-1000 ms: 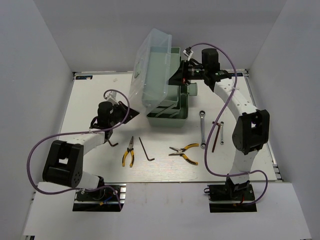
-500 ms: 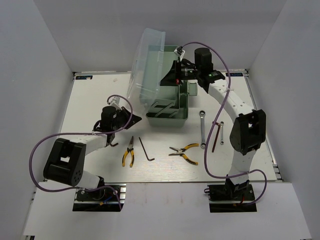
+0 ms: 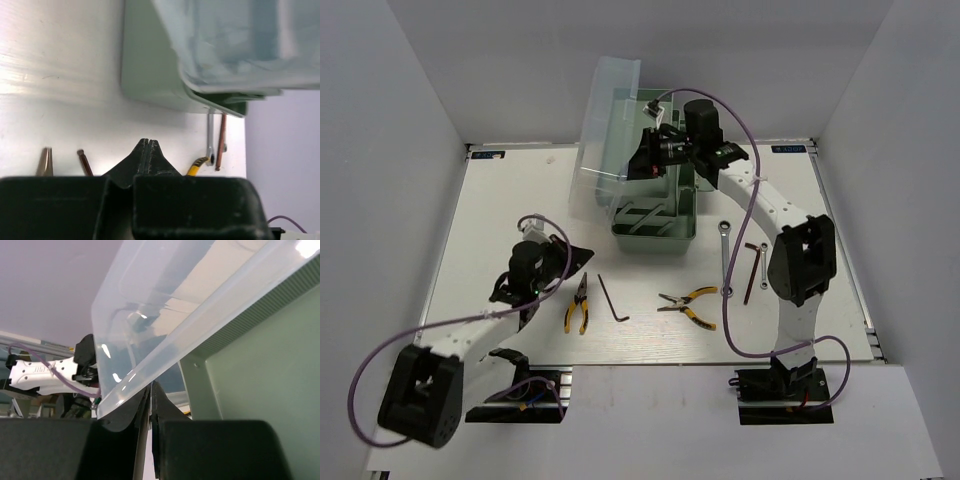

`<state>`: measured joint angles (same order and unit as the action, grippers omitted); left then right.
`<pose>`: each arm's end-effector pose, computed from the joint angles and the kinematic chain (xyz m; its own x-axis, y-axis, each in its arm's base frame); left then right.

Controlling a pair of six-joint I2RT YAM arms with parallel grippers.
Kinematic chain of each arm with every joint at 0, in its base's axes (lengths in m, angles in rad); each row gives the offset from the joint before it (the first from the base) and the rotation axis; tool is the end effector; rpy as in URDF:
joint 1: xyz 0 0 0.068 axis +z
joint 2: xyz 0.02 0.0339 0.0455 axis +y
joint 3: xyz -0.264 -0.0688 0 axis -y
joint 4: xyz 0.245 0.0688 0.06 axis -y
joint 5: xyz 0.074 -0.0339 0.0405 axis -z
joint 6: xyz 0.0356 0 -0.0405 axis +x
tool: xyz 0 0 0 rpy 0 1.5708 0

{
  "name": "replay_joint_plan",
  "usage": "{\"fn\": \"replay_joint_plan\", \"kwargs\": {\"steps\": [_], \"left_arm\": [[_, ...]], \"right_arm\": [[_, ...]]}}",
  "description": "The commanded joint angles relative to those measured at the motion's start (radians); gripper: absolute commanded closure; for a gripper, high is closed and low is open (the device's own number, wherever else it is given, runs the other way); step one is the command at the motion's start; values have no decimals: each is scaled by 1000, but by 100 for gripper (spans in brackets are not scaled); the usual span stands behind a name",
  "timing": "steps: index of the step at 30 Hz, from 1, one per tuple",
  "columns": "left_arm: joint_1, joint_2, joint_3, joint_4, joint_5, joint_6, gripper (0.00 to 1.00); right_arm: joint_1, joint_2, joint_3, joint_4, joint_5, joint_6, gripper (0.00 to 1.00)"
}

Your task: Sort the tools into containers

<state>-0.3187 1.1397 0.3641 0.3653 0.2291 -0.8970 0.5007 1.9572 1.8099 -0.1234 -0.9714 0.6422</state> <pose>0.2123 -0.0786 0.1813 -0.6294 -0.5937 -0.5014 0.0178 0.6340 -0.7731 0.3906 0.2472 0.3563 -0.7681 -0.0351 -0.6394 -0.6353 0.1673 0.7540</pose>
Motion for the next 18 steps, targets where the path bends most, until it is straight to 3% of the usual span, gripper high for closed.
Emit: {"fn": "replay_joint_plan", "kwargs": {"steps": [1, 9, 14, 18], "left_arm": [[-8, -161, -68, -114, -77, -23, 100], [-8, -247, -86, -167, -28, -5, 100], [-8, -258, -86, -167, -7, 4, 100], [-8, -290, -77, -187, -7, 15, 100]], "right_arm": [[24, 6, 78, 1, -10, -55, 89], [105, 20, 141, -193, 72, -254, 86], [134, 35, 128, -231, 74, -266, 86], [139, 29, 181, -338, 227, -358, 85]]}}
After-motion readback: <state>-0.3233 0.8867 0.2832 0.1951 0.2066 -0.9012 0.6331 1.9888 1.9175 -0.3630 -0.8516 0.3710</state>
